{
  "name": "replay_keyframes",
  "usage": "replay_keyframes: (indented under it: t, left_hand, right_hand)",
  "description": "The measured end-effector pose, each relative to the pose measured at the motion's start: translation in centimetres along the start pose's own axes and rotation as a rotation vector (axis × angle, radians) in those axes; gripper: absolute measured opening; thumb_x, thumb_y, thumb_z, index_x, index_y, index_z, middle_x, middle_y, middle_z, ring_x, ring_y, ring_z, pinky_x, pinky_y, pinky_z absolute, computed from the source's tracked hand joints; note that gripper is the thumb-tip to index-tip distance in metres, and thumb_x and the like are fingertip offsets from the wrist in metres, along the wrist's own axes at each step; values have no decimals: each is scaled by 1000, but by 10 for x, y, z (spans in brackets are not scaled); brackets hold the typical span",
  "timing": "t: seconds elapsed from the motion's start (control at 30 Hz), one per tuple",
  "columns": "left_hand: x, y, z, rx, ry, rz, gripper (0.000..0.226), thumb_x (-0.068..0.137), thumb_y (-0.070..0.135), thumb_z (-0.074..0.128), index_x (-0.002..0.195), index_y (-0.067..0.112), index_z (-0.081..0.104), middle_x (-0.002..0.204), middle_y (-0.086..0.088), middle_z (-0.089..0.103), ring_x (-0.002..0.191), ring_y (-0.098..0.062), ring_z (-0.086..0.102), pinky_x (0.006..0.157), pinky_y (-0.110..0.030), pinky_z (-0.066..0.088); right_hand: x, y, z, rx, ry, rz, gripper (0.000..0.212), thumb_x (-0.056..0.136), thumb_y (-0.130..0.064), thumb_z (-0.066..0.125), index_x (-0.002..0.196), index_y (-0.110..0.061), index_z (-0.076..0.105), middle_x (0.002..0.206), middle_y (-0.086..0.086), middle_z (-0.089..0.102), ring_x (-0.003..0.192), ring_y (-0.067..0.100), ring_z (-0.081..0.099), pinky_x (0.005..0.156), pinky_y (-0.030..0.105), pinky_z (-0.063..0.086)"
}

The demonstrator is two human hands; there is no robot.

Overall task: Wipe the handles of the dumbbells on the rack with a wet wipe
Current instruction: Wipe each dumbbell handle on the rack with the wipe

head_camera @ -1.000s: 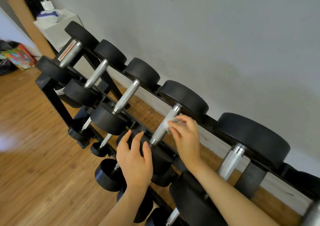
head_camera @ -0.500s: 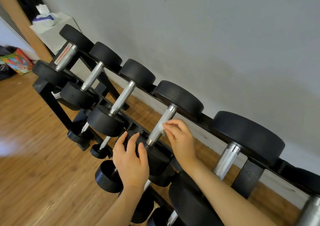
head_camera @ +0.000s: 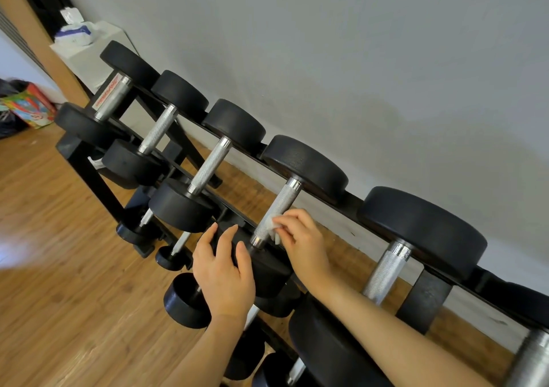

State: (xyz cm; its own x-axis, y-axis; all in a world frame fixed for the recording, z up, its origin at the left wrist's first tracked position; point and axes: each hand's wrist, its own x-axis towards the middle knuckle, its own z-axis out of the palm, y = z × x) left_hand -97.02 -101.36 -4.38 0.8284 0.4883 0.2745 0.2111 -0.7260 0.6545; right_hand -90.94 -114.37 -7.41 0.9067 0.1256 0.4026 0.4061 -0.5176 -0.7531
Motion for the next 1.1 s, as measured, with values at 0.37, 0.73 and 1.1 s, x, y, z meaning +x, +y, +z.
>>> replay_keyframes:
  t: [0.37, 0.73, 1.1]
  left_hand:
    - [0, 2, -1, 1, 0, 6, 47, 96, 43, 36, 124, 19, 65, 140, -8, 50, 133, -24, 41, 107, -47, 33]
    - [-1, 1, -2, 5, 6, 11, 46, 96, 43, 37, 124, 20, 64, 139, -8, 50, 133, -24, 41, 108, -47, 32]
    - [0, 1, -3, -2, -12, -1, 47, 95, 44, 37, 125, 22, 64, 141, -7, 50, 134, -23, 40, 108, -41, 29]
  right_hand:
    - [12, -5, -9, -146, -35, -103, 29, 93, -26, 53, 108, -8, 70, 107, 4, 60, 98, 13, 57, 80, 18, 52]
    - [-1, -5, 0, -72, -138, -113, 26, 91, -20, 57, 110, -8, 70, 101, 4, 60, 91, 8, 56, 78, 17, 51]
    - [5, -10, -5, -180, -230, -176, 13, 96, -40, 54, 102, -31, 62, 100, -11, 59, 92, 3, 58, 80, 26, 53]
